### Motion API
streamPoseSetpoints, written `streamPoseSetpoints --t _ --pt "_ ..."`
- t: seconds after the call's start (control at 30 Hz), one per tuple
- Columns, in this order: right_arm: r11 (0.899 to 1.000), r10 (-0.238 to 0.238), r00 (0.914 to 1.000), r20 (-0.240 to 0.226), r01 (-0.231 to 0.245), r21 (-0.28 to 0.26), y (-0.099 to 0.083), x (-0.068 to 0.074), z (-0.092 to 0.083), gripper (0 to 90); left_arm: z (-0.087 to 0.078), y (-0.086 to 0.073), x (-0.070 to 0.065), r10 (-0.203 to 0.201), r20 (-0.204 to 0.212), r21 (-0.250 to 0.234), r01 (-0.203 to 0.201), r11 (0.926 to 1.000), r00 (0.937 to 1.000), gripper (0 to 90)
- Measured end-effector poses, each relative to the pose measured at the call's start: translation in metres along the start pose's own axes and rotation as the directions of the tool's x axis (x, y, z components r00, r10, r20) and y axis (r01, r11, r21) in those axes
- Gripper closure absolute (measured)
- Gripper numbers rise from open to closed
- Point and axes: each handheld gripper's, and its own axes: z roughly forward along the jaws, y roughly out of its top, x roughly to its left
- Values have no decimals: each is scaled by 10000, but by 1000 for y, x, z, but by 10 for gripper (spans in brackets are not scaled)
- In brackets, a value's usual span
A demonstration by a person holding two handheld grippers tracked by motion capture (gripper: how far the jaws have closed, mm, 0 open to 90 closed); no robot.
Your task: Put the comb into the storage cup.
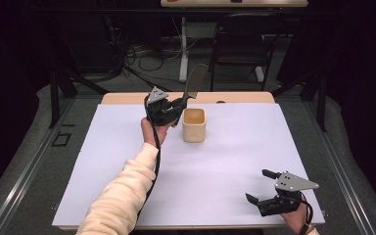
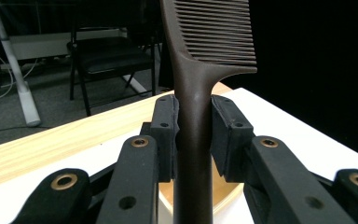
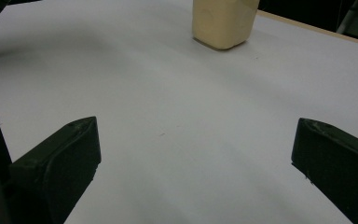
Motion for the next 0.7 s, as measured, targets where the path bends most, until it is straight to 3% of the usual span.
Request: streamPoseSetpoints --t 0.7 --pt "10000 84 9998 -187 -83 51 -1 -1 1 0 19 18 -13 181 481 -434 -160 9989 9987 725"
